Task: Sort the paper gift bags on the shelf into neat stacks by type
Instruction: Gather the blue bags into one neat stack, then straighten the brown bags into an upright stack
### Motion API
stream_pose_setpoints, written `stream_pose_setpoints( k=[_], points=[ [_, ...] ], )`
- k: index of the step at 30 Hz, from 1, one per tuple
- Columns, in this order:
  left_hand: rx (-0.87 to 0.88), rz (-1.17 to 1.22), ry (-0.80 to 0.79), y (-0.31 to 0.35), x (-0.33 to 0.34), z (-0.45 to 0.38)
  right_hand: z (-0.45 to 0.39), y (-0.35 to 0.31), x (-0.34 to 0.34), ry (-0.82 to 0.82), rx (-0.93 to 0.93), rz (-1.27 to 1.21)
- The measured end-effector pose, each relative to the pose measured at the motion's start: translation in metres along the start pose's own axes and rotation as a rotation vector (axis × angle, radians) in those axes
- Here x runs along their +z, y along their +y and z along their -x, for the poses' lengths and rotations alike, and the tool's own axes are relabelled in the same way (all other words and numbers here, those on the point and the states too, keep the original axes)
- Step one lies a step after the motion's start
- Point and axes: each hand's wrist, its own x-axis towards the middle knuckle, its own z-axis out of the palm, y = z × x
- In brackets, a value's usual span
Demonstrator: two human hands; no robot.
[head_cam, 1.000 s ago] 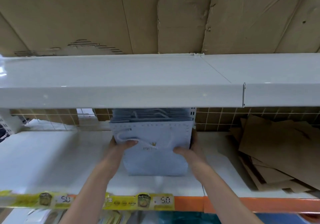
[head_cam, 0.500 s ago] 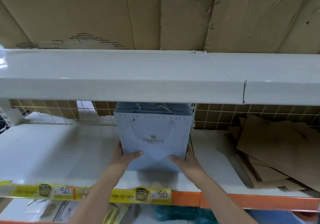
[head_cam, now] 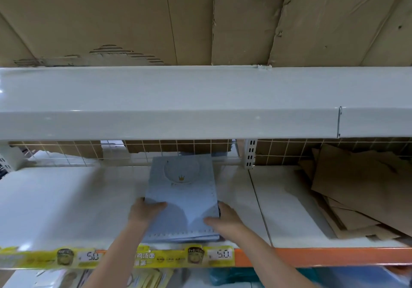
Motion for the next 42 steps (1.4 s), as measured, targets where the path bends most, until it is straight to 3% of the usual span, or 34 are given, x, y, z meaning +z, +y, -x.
stream_pose_setpoints(
  k=[3, 5, 8, 11, 14, 21, 29, 42],
  points=[
    [0.005, -0.335, 0.026, 0.005, -0.005, 0.009, 0.002, 0.005, 0.008, 0.047, -0.022, 0.091],
    [0.074, -0.398, 0.036, 0.008, -0.005, 0.014, 0.005, 0.006, 0.011, 0.077, -0.032, 0.106],
    [0.243, -0.546, 0.042, 0.008, 0.002, 0.014, 0.006, 0.009, 0.008, 0.160, -0.074, 0.365],
    [0.382, -0.685, 0.031, 0.007, 0.008, 0.014, 0.005, 0.012, 0.005, 0.120, -0.081, 0.366],
    [0.412, -0.705, 0.025, 0.002, 0.014, 0.013, 0.008, 0.016, 0.000, 0.051, -0.054, 0.184],
    [0.558, -0.611, 0.112, 0.023, 0.047, 0.031, 0.026, 0.031, -0.035, 0.188, -0.030, -0.013],
    [0.650, -0.681, 0.080, 0.057, 0.118, 0.069, 0.048, 0.069, -0.114, 0.305, -0.093, 0.053],
    [0.512, -0.566, -0.056, 0.117, 0.300, 0.165, 0.095, 0.152, -0.307, 0.403, -0.188, 0.178]
  ],
)
